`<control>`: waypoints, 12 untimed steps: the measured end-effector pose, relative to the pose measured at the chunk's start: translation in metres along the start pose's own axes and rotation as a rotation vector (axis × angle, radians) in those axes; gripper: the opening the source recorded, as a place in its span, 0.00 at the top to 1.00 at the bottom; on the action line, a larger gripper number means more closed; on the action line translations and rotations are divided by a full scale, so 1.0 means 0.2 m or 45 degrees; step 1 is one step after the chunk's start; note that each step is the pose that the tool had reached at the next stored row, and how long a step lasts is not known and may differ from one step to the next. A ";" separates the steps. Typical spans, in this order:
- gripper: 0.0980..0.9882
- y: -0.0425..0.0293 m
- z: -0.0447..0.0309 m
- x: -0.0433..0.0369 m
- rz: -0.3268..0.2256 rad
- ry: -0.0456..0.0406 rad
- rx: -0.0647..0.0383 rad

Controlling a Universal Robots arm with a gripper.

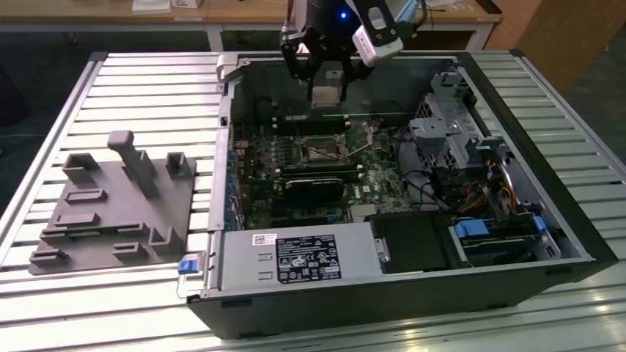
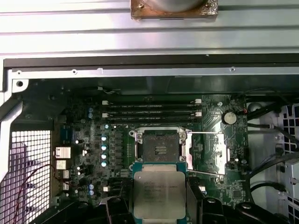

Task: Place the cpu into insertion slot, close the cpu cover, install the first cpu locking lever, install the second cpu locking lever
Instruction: 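Place the cpu into insertion slot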

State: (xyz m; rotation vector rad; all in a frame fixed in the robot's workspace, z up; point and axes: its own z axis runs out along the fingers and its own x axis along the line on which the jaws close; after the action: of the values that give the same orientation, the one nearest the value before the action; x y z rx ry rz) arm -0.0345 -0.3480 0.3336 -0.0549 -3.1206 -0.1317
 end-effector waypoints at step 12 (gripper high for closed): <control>0.51 0.004 0.104 -0.015 0.001 0.000 0.004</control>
State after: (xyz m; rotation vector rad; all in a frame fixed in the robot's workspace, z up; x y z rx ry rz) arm -0.0318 -0.3456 0.3128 -0.0565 -3.1209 -0.1274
